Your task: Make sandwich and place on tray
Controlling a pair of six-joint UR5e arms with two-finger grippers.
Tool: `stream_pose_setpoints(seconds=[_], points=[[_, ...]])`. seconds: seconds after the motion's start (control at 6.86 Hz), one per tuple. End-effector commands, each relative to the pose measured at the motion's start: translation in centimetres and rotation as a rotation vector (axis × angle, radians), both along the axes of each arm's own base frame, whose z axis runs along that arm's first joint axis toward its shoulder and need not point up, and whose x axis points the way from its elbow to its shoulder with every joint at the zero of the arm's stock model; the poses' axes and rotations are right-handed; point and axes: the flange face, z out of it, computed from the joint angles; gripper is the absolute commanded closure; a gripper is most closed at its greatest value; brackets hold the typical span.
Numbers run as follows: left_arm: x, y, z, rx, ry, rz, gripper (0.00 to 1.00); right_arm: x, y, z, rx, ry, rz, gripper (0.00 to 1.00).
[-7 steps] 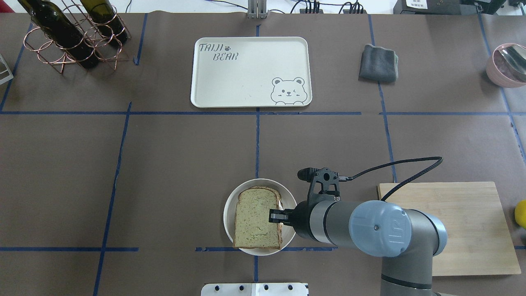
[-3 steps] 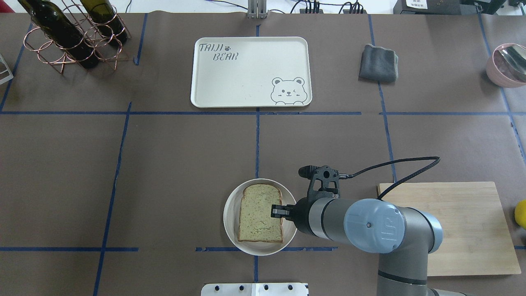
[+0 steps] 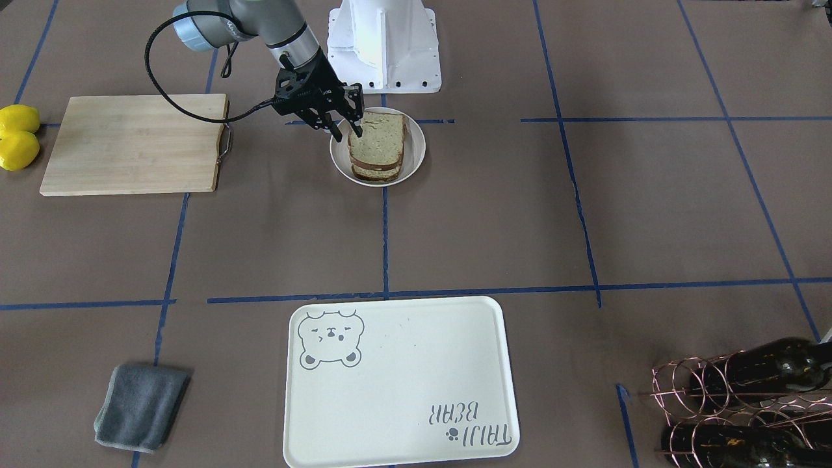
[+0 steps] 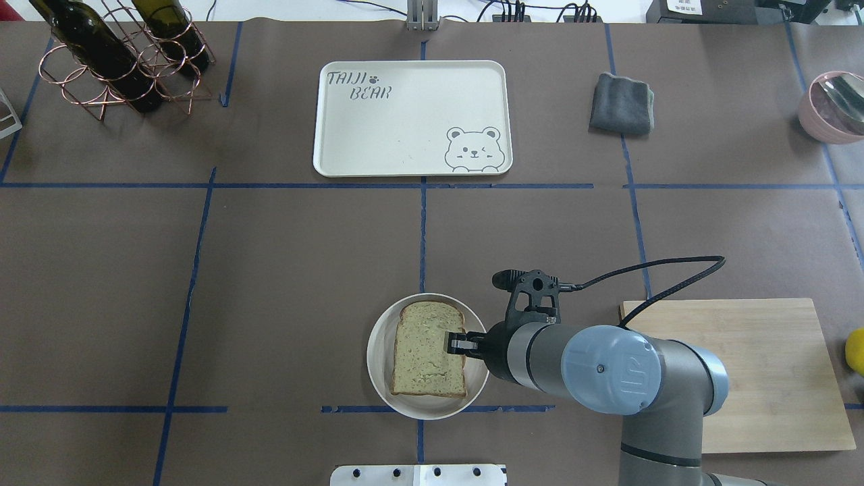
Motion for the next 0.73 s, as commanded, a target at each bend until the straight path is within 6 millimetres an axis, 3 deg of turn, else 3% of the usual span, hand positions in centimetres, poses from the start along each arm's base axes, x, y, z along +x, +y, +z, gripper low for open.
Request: stream_pose_setpoints(seconds=[0.0,0.15,0.29,0.58], points=[[0.0,0.0,0.1,-0.001,0.0,0.0,0.0,1.4,-1.2,-0.3,-0.015,0.057,-0.002,0.0],[0.0,0.0,0.0,0.001,0.002,0.0,0.0,4.2,-2.9,-1.3,-0.056,0.125,-0.019,0.0],[0.1,-0.5,-0.7,0.015,0.001,0.001,0.0,7.3,-6.2,-2.1,-0.046,0.176,-0.05,0.0],[0.0,-2.9,-3.7,0.094,0.012,0.001,0.0,14.7,-13.4,-0.6,0.045,0.263,-0.141,0.0]])
